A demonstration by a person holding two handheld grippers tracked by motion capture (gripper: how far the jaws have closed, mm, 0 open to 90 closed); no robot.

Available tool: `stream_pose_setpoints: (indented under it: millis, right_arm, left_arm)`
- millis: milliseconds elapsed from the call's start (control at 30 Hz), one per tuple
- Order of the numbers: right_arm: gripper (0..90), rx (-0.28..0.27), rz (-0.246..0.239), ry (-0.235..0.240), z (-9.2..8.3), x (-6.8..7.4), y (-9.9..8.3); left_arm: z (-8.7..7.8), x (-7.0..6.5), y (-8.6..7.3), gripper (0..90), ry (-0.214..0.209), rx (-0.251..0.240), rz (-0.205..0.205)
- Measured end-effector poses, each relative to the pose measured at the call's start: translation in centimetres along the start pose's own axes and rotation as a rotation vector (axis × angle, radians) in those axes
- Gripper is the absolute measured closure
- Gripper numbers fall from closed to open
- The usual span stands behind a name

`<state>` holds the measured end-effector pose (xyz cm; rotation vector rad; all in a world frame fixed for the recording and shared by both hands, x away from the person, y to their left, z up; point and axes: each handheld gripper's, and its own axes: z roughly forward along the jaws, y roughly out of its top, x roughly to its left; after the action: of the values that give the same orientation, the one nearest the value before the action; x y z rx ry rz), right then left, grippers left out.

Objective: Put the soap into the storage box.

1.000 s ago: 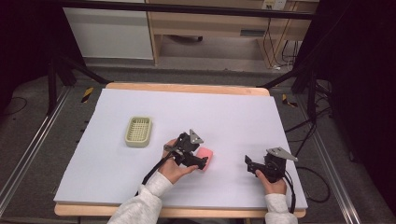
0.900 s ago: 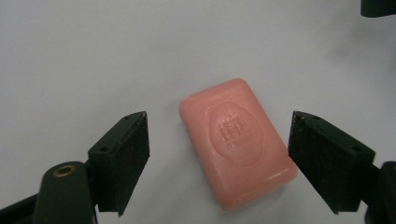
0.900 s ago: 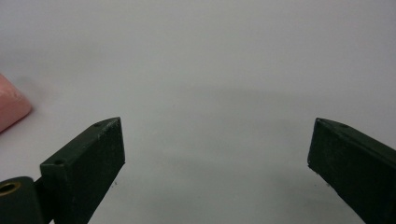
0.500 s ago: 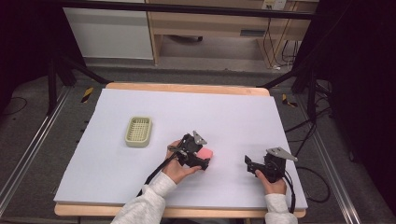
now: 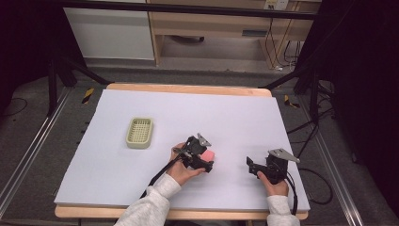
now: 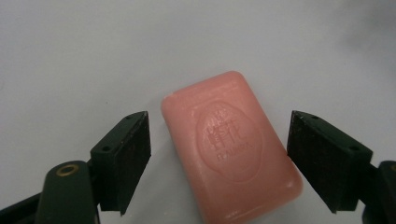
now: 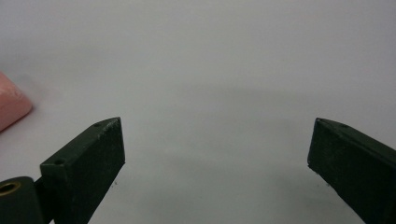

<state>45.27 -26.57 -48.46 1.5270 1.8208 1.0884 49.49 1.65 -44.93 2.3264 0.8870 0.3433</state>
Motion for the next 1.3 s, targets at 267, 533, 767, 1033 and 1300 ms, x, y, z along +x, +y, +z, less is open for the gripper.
stream_pose_setpoints:
  millis: [267,533,767,1033,1300]
  right_arm:
    - [4.3,0.0,-0.006,-0.001,0.0,0.0,0.0]
    - [4.3,0.001,-0.005,0.0,0.0,0.0,0.0]
    - [4.3,0.003,-0.007,0.0,0.0,0.0,0.0]
    - [4.3,0.006,-0.005,0.001,0.0,0.0,0.0]
    - [4.3,0.007,-0.005,0.003,0.0,0.0,0.0]
  left_arm:
    - [0.6,-0.1,0.0,24.0,-0.006,0.017,-0.015]
    - [0.4,-0.2,-0.1,28.9,-0.013,0.024,-0.009]
    - [0.1,0.1,-0.3,34.3,-0.029,0.036,-0.024]
    - [0.3,0.2,-0.1,29.9,-0.027,0.051,-0.018]
    - [1.1,0.3,0.3,30.3,-0.028,0.096,-0.012]
